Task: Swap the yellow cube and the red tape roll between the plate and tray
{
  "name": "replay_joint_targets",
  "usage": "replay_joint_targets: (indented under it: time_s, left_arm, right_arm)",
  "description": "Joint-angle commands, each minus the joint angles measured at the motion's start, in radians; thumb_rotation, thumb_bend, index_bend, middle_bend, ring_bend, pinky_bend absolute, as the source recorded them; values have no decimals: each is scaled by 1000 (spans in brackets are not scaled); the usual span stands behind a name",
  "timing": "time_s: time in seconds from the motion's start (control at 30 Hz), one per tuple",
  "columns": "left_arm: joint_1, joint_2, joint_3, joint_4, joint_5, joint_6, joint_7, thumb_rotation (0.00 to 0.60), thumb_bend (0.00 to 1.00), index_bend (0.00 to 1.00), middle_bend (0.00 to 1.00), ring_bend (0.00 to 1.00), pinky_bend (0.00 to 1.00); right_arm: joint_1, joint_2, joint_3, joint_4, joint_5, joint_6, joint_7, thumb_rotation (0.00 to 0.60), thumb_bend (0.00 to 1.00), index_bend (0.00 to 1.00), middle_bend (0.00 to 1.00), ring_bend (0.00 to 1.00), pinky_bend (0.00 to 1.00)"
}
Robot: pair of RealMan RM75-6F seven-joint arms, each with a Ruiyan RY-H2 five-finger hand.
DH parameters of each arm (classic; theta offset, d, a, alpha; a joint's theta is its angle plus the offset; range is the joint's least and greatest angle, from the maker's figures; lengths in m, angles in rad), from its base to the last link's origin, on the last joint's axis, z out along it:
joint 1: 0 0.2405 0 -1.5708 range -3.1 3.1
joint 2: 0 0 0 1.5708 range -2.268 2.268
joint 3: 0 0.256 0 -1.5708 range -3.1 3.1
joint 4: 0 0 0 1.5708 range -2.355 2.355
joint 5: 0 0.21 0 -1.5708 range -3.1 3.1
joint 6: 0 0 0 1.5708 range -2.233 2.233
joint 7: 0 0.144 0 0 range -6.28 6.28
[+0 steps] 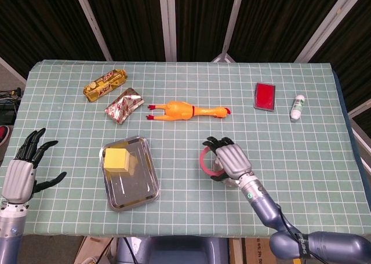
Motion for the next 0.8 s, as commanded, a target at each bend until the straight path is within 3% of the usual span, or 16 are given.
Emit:
replay_joint_targets:
  time_s: [0.03, 0.23, 0.57, 0.7, 0.8]
  left_arm:
    - [3, -2, -1, -3, -1, 1, 8, 600, 30, 234, 7, 0, 168]
    - [4, -2, 0, -8, 6, 1, 11, 600, 30, 233, 6, 0, 168]
    - [7, -1, -6, -7, 2, 2, 16, 600, 30, 233, 6, 0, 168]
    - [9, 0, -8, -9, 1, 2, 14, 600, 31, 241, 6, 0, 168]
    - [10, 1, -7, -11, 1, -1, 19, 600, 31, 254, 4, 0, 168]
  right_arm:
    - [-25, 42, -18, 2, -14, -18, 50, 600, 216, 206, 166, 383, 167]
    - [-53, 45, -51, 76, -63, -66, 149, 600, 216, 206, 166, 383, 167]
    - [-54, -9, -49, 176, -73, -101, 206, 600, 216, 206, 166, 380, 167]
    - [-55, -13, -52, 189, -73, -119, 221, 600, 216, 206, 166, 326, 164]
    - [-52, -9, -56, 195, -71, -142, 227, 600, 215, 179, 149, 235, 98]
